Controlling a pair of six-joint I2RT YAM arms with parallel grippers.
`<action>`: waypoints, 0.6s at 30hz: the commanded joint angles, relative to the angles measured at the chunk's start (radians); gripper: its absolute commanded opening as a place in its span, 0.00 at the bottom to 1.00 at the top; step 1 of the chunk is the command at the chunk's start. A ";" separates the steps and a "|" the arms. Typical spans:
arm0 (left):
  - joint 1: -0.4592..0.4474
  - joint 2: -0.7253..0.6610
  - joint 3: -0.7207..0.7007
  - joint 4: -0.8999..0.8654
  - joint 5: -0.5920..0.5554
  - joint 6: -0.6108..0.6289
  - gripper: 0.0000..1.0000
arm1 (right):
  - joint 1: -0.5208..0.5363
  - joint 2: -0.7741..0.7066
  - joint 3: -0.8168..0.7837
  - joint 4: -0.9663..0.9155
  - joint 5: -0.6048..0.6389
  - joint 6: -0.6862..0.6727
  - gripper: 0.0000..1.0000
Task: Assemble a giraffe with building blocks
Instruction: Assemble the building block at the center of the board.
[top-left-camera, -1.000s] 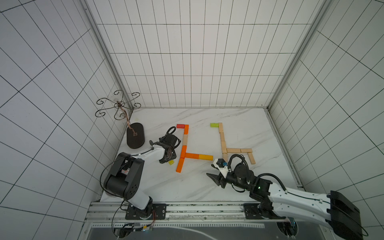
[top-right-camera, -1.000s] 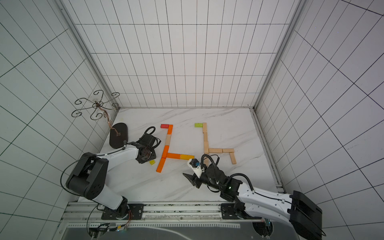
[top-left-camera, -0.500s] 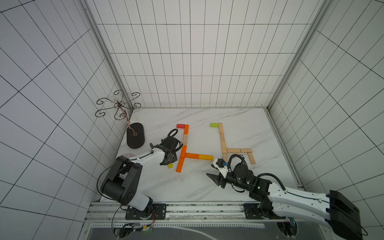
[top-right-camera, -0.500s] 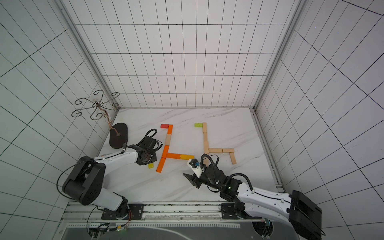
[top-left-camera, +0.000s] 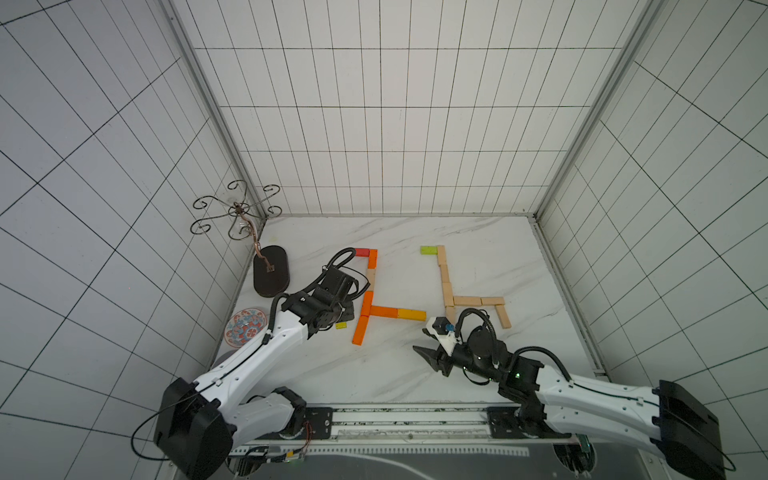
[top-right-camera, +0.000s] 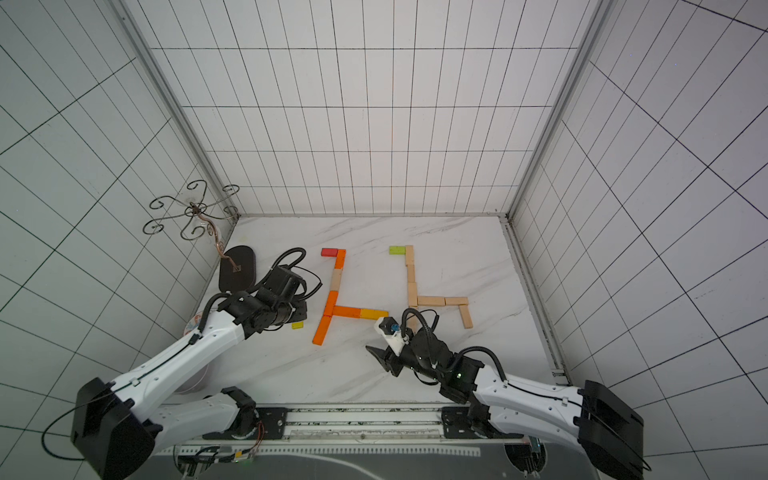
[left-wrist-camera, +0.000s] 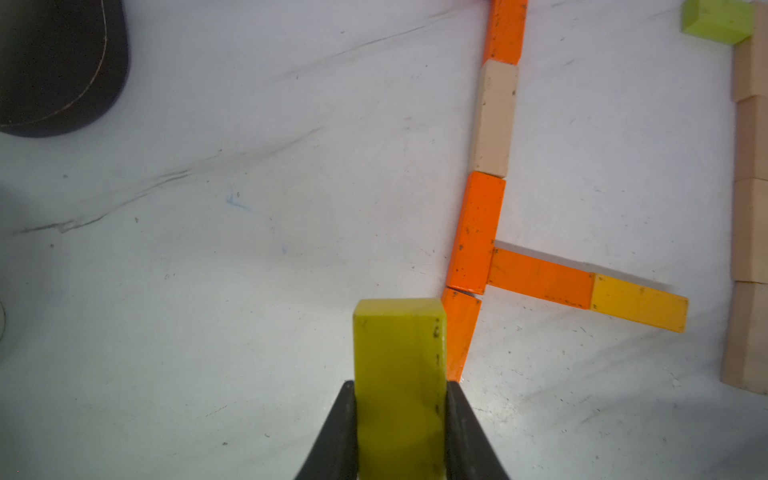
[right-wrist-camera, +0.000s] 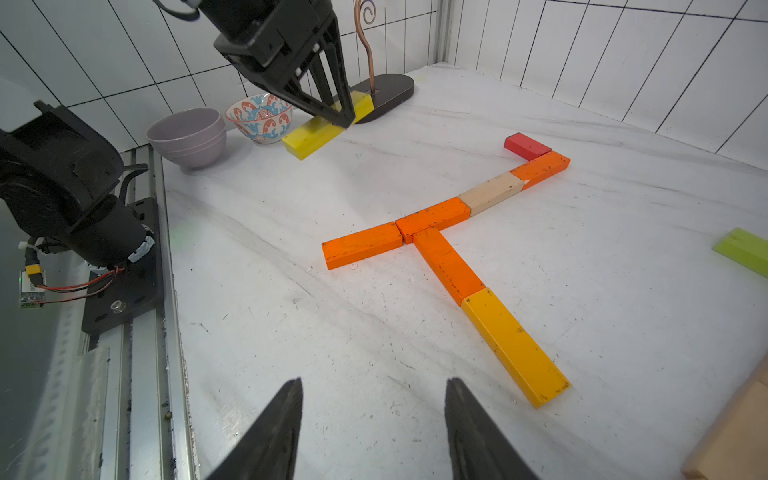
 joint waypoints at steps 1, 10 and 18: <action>-0.084 -0.011 0.075 -0.066 -0.016 0.031 0.14 | 0.017 -0.011 -0.002 0.006 0.053 0.030 0.56; -0.398 0.160 0.149 0.011 -0.025 -0.131 0.13 | 0.021 -0.220 -0.026 -0.140 0.259 0.105 0.56; -0.566 0.443 0.227 0.137 -0.018 -0.273 0.12 | 0.019 -0.588 0.017 -0.510 0.586 0.436 0.52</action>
